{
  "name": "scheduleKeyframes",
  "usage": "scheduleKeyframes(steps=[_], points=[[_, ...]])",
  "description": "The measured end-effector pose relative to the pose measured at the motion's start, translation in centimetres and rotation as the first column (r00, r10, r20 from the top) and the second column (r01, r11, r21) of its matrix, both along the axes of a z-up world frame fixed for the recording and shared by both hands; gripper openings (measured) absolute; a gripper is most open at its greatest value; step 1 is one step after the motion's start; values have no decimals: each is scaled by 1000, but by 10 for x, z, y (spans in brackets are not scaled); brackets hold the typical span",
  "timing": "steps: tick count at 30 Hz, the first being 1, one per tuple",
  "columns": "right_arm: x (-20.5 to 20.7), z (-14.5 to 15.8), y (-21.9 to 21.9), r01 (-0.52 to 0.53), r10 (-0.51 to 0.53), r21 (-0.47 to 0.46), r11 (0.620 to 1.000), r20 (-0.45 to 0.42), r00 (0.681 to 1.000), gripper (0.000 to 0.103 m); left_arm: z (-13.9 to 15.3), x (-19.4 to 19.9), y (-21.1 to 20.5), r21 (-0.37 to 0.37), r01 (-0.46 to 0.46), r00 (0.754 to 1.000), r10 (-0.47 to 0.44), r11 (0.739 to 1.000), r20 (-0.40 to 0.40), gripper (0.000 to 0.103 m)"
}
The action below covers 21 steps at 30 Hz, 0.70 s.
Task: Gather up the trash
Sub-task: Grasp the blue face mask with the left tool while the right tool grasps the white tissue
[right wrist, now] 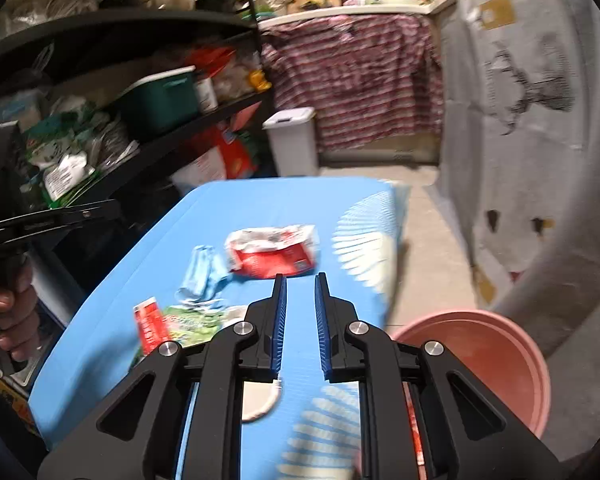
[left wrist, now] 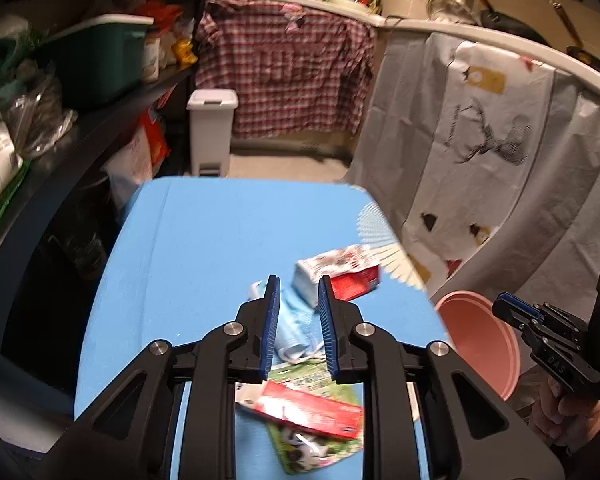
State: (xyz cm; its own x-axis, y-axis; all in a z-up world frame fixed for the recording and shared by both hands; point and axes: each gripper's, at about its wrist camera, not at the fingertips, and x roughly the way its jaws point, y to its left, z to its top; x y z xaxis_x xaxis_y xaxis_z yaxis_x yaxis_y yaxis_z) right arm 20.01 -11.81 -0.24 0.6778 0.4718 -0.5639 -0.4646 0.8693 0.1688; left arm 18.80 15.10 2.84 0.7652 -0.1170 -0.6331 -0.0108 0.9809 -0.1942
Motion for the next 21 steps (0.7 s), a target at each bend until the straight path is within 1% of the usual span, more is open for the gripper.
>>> scheduleKeyframes(steps=[7, 11, 15, 16, 17, 18, 19, 21], points=[[7, -26, 47, -79, 79, -23, 997, -36, 996, 15, -24, 10, 11, -5, -12, 999, 12, 1000, -46, 19], [11, -37, 61, -106, 104, -35, 994, -56, 993, 16, -39, 16, 12, -3, -4, 998, 4, 1000, -66, 19], [19, -50, 71, -142, 137, -47, 989, -97, 986, 17, -55, 27, 13, -6, -9, 995, 8, 1000, -103, 19], [21, -53, 73, -152, 146, -48, 987, -109, 983, 21, -58, 29, 13, -9, -11, 994, 10, 1000, -109, 19], [23, -56, 75, -158, 151, -52, 986, -118, 981, 21, -63, 32, 14, -20, -13, 993, 11, 1000, -121, 19], [25, -59, 77, -162, 153, -60, 985, -125, 980, 25, -67, 35, 15, -29, -12, 991, 8, 1000, -131, 19], [27, -62, 78, -166, 156, -65, 984, -136, 978, 32, -70, 37, 14, -33, -11, 990, 6, 999, -138, 19], [30, -70, 83, -191, 176, -68, 979, -175, 969, 39, -77, 42, 13, -39, -8, 988, 2, 999, -157, 19]])
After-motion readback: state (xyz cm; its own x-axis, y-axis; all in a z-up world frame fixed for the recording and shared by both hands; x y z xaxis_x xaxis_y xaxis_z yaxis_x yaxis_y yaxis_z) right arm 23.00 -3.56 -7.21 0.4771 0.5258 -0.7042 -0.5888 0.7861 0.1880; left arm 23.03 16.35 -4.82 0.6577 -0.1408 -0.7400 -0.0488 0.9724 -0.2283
